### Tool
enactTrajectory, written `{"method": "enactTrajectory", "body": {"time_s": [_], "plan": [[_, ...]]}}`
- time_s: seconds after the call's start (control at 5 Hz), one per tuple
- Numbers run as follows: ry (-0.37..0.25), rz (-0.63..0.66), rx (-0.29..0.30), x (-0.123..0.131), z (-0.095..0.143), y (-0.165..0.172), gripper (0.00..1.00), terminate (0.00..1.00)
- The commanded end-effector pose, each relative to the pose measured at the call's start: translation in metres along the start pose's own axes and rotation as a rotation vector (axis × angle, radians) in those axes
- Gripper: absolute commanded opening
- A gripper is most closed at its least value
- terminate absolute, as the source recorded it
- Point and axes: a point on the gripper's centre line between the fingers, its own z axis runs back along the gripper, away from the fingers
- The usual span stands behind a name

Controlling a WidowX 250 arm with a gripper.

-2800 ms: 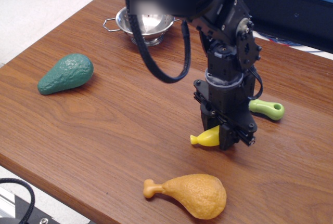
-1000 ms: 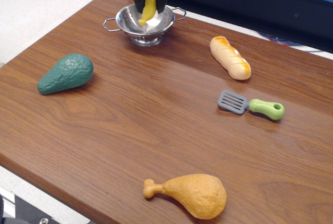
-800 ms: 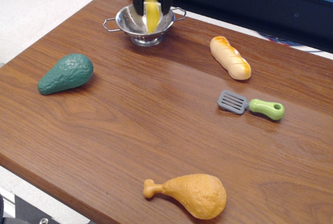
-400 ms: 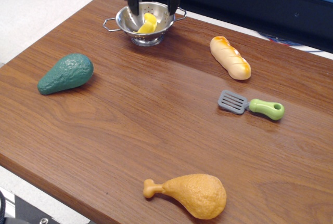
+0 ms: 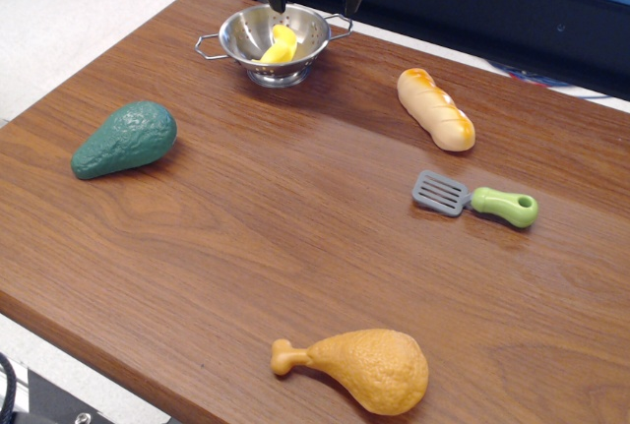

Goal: Put banana in colander

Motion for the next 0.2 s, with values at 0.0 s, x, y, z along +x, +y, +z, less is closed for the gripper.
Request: {"method": "enactTrajectory", "body": {"time_s": [0.0], "plan": [[-0.068,0.011,-0.023,0.0017,0.0311,0.0145,1.00,1.00]]}}
